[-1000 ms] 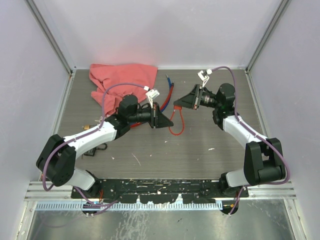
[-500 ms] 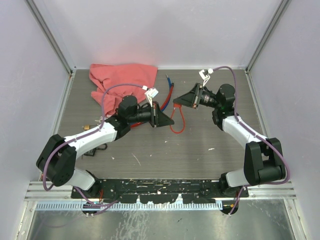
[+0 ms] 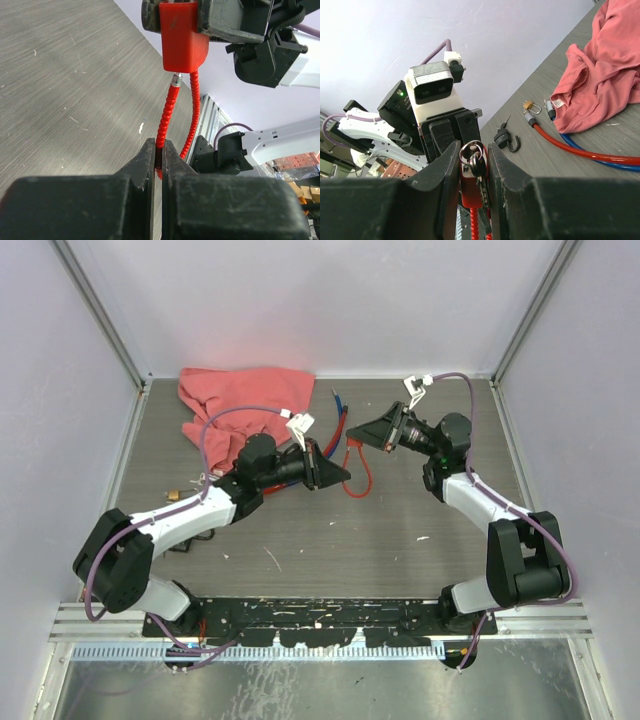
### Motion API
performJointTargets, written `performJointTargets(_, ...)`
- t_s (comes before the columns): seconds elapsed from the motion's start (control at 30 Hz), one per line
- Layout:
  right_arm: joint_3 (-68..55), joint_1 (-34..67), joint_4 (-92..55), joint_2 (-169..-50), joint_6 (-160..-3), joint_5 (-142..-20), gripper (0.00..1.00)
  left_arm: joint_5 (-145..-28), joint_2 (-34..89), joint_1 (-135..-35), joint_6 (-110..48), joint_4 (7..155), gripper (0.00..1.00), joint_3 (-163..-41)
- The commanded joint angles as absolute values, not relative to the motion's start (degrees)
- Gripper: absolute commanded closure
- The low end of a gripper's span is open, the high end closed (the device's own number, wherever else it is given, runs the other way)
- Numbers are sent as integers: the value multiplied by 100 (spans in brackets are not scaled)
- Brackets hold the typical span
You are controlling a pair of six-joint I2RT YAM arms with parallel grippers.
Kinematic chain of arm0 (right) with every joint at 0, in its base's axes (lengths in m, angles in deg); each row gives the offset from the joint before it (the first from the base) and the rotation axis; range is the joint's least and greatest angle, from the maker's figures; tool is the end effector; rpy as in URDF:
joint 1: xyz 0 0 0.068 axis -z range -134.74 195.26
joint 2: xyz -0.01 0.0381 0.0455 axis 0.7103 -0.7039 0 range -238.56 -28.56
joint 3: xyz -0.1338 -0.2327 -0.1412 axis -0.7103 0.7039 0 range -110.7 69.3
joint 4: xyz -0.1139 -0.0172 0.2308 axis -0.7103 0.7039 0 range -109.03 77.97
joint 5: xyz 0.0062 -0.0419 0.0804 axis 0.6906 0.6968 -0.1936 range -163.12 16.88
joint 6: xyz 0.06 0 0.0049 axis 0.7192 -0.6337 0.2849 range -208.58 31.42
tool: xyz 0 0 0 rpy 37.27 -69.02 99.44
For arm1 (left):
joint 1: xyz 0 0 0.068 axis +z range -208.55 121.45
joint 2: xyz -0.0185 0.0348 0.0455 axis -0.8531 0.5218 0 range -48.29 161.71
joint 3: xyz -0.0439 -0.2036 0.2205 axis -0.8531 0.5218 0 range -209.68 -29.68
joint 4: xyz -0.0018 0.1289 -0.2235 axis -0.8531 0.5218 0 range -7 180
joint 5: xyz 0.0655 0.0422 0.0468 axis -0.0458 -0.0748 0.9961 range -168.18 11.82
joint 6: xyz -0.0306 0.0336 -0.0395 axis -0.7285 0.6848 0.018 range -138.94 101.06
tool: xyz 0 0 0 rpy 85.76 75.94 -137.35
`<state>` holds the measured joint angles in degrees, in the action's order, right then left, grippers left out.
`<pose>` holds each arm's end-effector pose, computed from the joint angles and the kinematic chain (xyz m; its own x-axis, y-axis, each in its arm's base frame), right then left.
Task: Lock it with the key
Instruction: Lock the lock.
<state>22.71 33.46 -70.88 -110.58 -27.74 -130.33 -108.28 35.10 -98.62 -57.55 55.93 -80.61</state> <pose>0.2903 0.0990 0.3428 -0.6511 0.3471 -0.6750 -0.6803 0.1275 0.7218 0.2411 -0.2320 0.3175 -0.6420 -0.1653 -0.7487 0.6891 0.3037 -0.6580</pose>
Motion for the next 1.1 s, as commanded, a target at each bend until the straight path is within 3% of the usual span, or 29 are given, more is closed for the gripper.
performJointTargets(0.0, 2410, 3182, -7411, -10997, -2758, -13262, 99, -10193, 3471, -9842, -5892, 4236, 100, -8242)
performJointTargets(1.07, 2768, 3116, -8039, -10859, -3183, -12972, 99, -9800, 3846, -9987, -7141, 3417, 100, -8973)
